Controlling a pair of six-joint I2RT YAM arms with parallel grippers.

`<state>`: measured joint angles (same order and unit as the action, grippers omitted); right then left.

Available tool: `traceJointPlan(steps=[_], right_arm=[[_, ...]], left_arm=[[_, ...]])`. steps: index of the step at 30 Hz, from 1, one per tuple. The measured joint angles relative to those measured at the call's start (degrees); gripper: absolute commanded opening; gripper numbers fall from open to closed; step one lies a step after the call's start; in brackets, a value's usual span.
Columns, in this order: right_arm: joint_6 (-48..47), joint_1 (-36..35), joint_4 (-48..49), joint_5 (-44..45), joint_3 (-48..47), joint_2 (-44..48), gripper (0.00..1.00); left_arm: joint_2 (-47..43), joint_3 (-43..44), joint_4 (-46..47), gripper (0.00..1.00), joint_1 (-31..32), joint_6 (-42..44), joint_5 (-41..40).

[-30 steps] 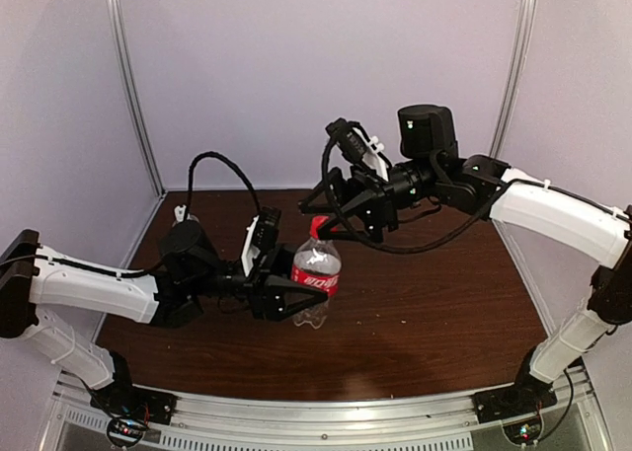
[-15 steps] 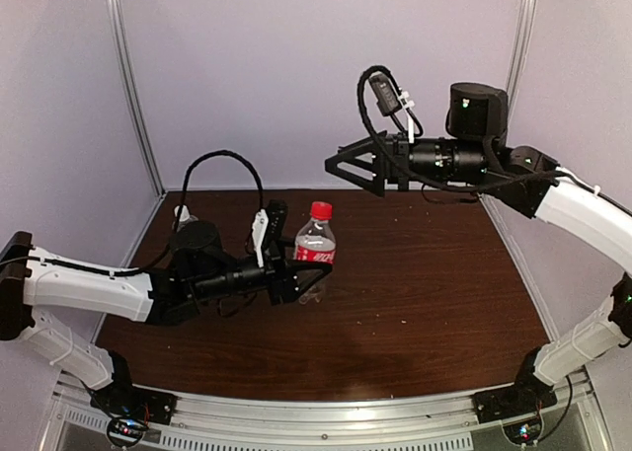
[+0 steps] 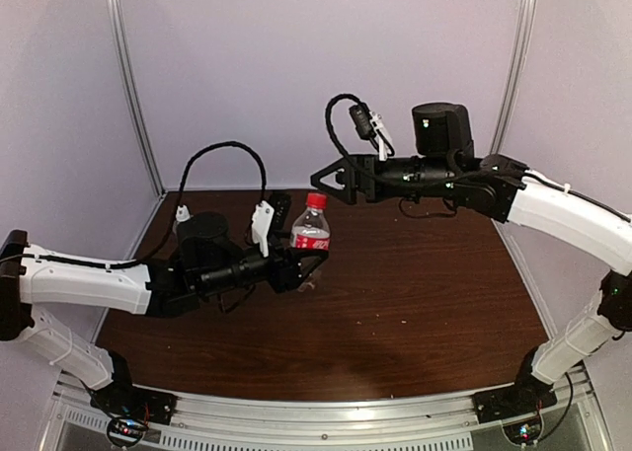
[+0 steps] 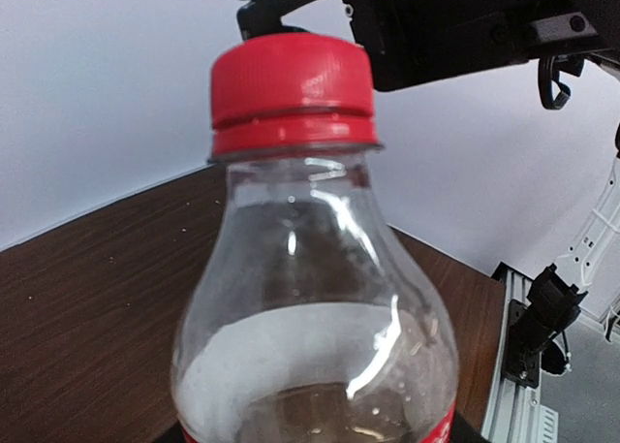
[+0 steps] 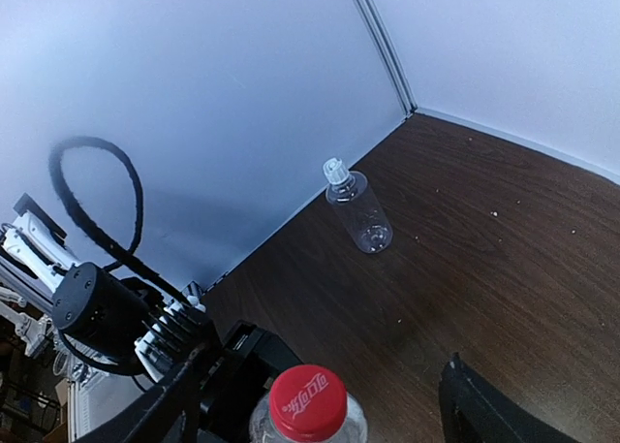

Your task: Unscrew the bottle caps

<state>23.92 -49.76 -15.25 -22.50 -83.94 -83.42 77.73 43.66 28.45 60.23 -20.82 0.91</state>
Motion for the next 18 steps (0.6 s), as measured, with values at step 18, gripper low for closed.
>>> traceJointPlan(steps=[18], right_arm=[[2.0,-2.0,1.3,-3.2,0.0,-5.1,0.71]], left_arm=[[-3.2,0.0,-3.0,0.28,0.0,3.3,-2.4]])
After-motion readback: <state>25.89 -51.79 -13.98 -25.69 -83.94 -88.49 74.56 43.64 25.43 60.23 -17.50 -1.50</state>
